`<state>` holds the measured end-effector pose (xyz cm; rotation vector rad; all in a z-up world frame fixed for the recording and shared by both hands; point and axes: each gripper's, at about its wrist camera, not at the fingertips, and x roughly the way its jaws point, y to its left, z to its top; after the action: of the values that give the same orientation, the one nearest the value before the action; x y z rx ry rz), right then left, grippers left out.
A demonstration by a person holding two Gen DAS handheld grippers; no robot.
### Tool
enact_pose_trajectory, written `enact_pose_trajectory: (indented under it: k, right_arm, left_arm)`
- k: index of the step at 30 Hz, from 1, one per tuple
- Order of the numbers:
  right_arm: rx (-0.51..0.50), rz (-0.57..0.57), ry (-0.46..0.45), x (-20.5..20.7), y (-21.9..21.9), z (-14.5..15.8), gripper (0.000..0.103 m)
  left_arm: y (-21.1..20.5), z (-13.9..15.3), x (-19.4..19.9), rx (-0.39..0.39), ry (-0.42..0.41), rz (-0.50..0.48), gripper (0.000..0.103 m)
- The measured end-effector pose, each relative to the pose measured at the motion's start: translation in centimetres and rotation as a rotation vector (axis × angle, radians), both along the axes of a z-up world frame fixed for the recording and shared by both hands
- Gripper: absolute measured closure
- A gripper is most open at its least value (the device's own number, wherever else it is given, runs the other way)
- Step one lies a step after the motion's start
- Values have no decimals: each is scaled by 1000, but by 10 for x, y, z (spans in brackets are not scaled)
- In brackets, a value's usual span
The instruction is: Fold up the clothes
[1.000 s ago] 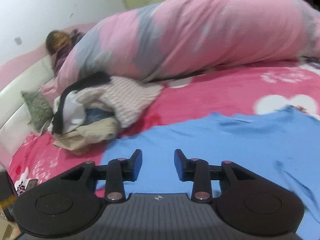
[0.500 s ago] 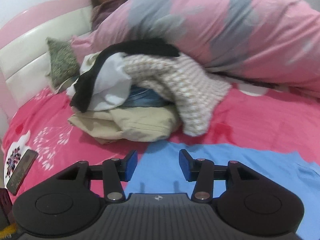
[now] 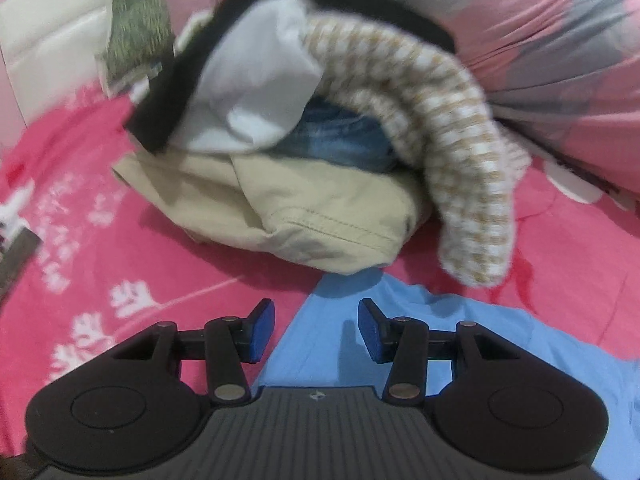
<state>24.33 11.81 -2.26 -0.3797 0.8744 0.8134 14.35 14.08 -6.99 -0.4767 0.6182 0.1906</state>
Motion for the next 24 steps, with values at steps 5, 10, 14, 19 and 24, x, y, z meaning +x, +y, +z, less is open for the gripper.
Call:
enact_pose_trajectory:
  k: [5, 10, 14, 19, 24]
  right_arm:
    - [-83, -19, 12, 10, 23, -24, 56]
    - [-71, -40, 4, 8, 25, -29, 82]
    - [-26, -53, 13, 5, 13, -21, 98]
    - [62, -63, 39, 3, -9, -7, 99]
    - [152, -74, 68, 2, -31, 6, 99]
  left_arm:
    - [3, -2, -2, -28, -16, 12, 89]
    - [-3, -1, -2, -15, -31, -8, 102]
    - [-5, 2, -5, -8, -51, -13, 103]
    - [-12, 13, -15, 24, -110, -34, 103]
    - [-25, 29, -18, 57, -134, -75, 103]
